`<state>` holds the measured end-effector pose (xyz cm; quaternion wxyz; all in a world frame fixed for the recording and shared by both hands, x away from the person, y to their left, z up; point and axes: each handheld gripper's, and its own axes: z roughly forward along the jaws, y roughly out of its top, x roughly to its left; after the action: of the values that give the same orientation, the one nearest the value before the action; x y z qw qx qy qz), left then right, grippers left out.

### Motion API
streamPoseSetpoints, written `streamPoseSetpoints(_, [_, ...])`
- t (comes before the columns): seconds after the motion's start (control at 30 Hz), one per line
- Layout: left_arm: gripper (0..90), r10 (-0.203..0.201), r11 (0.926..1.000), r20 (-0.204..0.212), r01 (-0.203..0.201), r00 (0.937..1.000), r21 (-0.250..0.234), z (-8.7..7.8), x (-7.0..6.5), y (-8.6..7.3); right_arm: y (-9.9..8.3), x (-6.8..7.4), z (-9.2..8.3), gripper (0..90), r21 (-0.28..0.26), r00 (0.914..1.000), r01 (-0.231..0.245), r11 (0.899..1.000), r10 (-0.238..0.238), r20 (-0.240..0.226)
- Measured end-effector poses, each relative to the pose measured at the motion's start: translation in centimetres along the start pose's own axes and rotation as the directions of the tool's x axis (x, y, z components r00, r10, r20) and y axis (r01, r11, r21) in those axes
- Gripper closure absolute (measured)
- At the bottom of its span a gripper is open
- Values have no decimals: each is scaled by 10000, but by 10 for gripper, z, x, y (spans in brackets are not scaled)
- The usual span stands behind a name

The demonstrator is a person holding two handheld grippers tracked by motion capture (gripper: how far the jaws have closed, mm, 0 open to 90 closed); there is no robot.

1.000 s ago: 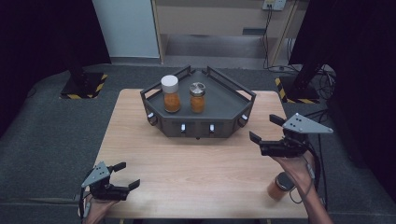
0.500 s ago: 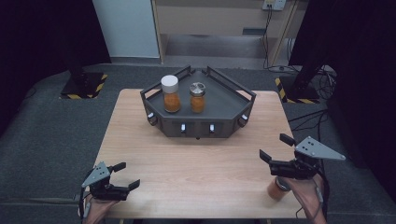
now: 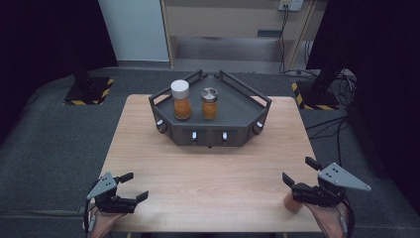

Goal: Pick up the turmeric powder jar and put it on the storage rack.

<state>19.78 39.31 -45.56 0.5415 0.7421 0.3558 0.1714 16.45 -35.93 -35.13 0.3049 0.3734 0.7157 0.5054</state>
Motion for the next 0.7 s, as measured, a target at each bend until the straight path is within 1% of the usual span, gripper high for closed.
streamPoseSetpoints(0.1, [45, 51, 10000, -9, -51, 10000, 64, 0, -2, 1, -6, 2, -3, 96, 38, 9997, 55, 10000, -56, 256])
streamPoseSetpoints(0.33, [45, 51, 10000, -52, -50, 10000, 81, -2, -3, 0, -21, 1, -6, 96, 309, 9988, -323, 9990, 312, 366])
streamPoseSetpoints(0.43, [45, 45, 10000, -60, -44, 10000, 90, -2, -3, 0, -29, 4, -6, 97, 320, 9978, -351, 9989, 333, 567])
streamPoseSetpoints(0.5, [45, 43, 10000, -59, -43, 10000, 87, -2, -3, 0, -33, 7, -6, 97, 430, 9972, -288, 9987, 257, 705])
streamPoseSetpoints(0.7, [45, 32, 10000, -52, -31, 10000, 69, -1, -2, 0, -45, 7, -4, 95, 622, 9961, -468, 9970, 419, 776])
